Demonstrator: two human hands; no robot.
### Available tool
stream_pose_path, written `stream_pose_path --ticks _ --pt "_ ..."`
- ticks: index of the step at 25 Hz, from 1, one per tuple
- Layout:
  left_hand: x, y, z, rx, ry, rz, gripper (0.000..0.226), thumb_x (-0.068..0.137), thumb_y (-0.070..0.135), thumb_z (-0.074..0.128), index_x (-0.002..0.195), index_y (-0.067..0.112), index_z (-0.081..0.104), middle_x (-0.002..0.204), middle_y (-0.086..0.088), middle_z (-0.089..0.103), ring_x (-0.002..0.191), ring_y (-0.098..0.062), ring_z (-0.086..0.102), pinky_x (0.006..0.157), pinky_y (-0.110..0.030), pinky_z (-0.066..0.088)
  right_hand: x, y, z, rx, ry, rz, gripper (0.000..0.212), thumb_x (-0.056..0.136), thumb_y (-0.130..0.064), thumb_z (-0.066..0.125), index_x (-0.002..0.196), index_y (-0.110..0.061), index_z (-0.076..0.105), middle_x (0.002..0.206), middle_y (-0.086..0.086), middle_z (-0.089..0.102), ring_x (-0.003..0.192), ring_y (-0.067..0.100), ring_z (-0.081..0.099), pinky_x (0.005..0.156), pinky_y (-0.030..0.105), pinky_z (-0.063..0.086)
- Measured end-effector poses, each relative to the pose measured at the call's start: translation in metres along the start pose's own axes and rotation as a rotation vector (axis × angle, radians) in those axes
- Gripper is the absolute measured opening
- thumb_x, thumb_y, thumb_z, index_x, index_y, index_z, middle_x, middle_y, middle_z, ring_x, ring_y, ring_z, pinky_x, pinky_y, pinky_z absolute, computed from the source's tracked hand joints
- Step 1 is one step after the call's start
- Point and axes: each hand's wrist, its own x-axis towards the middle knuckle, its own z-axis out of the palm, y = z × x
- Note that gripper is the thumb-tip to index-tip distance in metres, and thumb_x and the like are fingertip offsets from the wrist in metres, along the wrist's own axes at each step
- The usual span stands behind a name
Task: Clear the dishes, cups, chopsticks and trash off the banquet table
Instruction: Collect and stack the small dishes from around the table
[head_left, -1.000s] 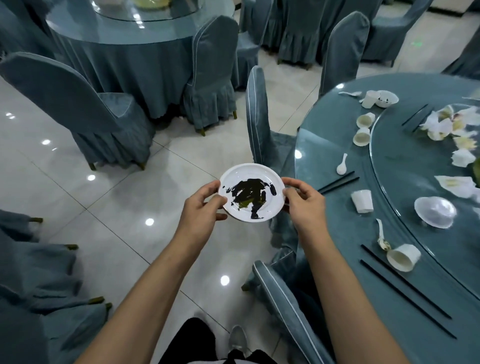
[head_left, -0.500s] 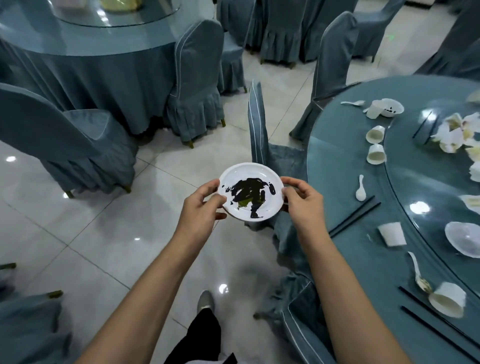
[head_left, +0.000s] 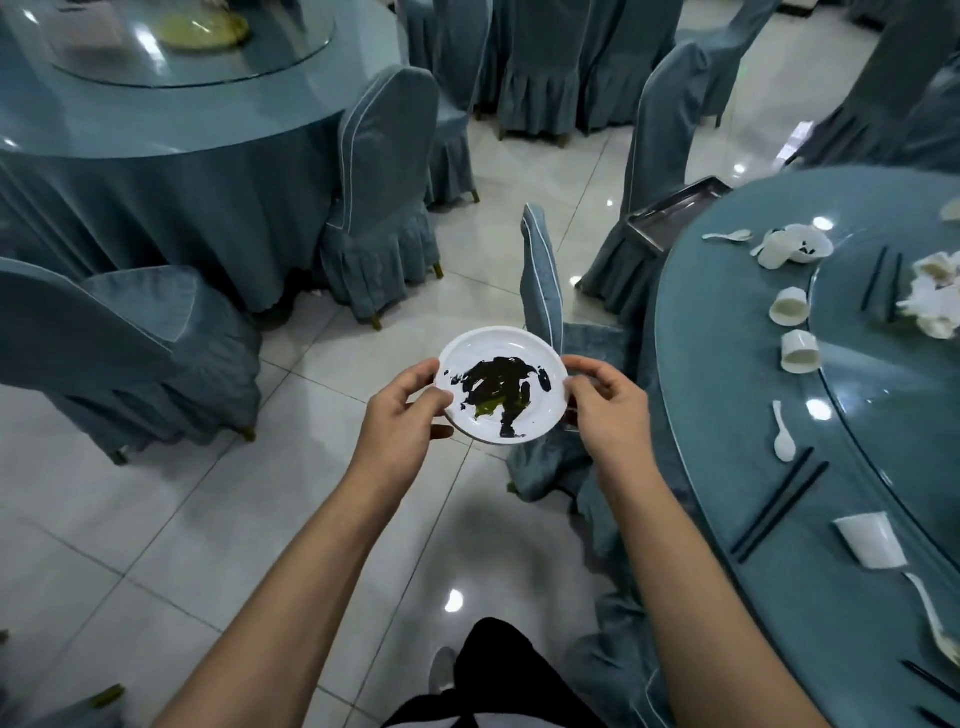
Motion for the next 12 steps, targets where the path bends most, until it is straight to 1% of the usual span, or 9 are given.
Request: stream_pose_path --ticks 2,5,8,9,10,11,12 --pt "0.023 0.006 -0.006 -0.002 0.001 0.004 0.035 0.094 0.003 0.056 0.126 0.015 0.066 0.121 -0.003 0.069 0.089 -0.016 0.065 0.065 -0.023 0.055 0.018 -0.004 0.016 -0.009 0.005 -0.003 0.026 0.091 -0.004 0.059 0.101 -0.02 0.078 0.08 0.012 0.067 0.072 0.019 0.063 0.067 0.035 0.06" --pt "0.06 0.012 -0.013 0.002 -0.006 0.003 0.037 0.094 0.004 0.056 0.128 0.015 0.065 0.122 -0.002 0.069 0.091 -0.017 0.065 0.066 -0.024 0.054 0.048 -0.009 0.042 0.009 -0.002 0.006 0.026 0.092 -0.003 0.059 0.099 -0.019 0.077 0.079 0.012 0.066 0.071 0.018 0.062 0.071 0.038 0.061" --pt "0.107 0.022 -0.017 0.013 -0.006 0.008 0.039 0.095 0.003 0.055 0.132 0.012 0.064 0.125 -0.003 0.068 0.094 -0.018 0.064 0.068 -0.026 0.054 0.088 -0.017 0.07 0.024 -0.02 0.008 0.027 0.092 -0.002 0.058 0.096 -0.02 0.078 0.079 0.012 0.071 0.071 0.018 0.067 0.065 0.03 0.06" --pt "0.123 0.025 -0.017 0.018 -0.012 0.009 0.039 0.095 0.004 0.054 0.132 0.013 0.063 0.125 -0.003 0.068 0.094 -0.018 0.063 0.068 -0.026 0.054 0.103 -0.019 0.078 0.029 -0.02 0.006 0.027 0.092 -0.002 0.057 0.095 -0.02 0.078 0.08 0.012 0.073 0.072 0.018 0.068 0.063 0.03 0.061" --pt "0.14 0.029 -0.016 0.022 -0.017 0.011 0.039 0.095 0.004 0.054 0.132 0.014 0.063 0.124 -0.003 0.068 0.094 -0.018 0.063 0.068 -0.026 0.054 0.119 -0.022 0.086 0.026 -0.013 0.006 0.027 0.092 -0.003 0.058 0.095 -0.021 0.078 0.083 0.014 0.074 0.072 0.019 0.069 0.064 0.034 0.063" --pt "0.158 0.033 -0.014 0.029 -0.023 0.013 0.039 0.095 0.005 0.054 0.131 0.015 0.064 0.122 -0.003 0.069 0.093 -0.018 0.064 0.068 -0.025 0.054 0.137 -0.026 0.094 0.02 -0.006 0.011 0.027 0.092 -0.004 0.058 0.095 -0.021 0.078 0.088 0.018 0.074 0.073 0.02 0.068 0.067 0.039 0.064" --pt "0.174 0.039 -0.012 0.035 -0.024 0.019 0.038 0.095 0.005 0.054 0.129 0.017 0.065 0.12 -0.002 0.07 0.093 -0.018 0.064 0.067 -0.024 0.054 0.154 -0.03 0.102 0.015 -0.001 0.016 0.026 0.093 -0.004 0.058 0.096 -0.021 0.078 0.093 0.022 0.072 0.073 0.021 0.068 0.069 0.04 0.064"
